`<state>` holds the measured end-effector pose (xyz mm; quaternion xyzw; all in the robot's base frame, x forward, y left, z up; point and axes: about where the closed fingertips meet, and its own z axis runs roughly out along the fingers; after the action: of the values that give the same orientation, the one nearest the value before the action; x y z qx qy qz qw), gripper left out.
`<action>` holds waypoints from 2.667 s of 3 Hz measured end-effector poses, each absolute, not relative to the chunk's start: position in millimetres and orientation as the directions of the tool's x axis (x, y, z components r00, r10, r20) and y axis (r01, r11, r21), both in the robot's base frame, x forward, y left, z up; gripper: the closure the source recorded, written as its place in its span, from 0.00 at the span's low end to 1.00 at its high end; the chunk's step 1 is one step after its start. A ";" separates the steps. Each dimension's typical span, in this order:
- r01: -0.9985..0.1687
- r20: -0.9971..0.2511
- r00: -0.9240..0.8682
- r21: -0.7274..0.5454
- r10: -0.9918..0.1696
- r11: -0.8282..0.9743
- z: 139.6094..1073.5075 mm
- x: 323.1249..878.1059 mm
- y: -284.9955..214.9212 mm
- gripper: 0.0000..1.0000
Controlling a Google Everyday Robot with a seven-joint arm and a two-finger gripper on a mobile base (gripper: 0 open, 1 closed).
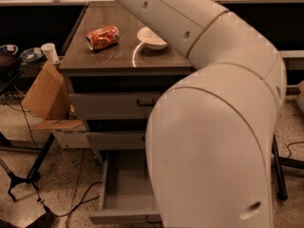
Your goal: Pick rxbar chocolate from bottom drawer and place on counter
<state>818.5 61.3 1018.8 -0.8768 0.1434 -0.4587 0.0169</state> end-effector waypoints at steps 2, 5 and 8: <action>-0.298 0.852 0.430 -0.180 -0.300 -0.938 1013.1 834.4 47.4 1.00; -0.465 0.887 0.309 -0.174 -0.344 -0.868 977.2 897.1 -33.3 1.00; -0.605 0.885 0.257 -0.165 -0.387 -0.779 951.2 918.7 -92.6 1.00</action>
Offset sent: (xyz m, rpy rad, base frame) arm 0.0283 -0.0237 -0.0090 -0.0012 -0.1910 -0.1459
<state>918.7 -92.6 951.2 -0.7861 0.3155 -0.5212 -0.1042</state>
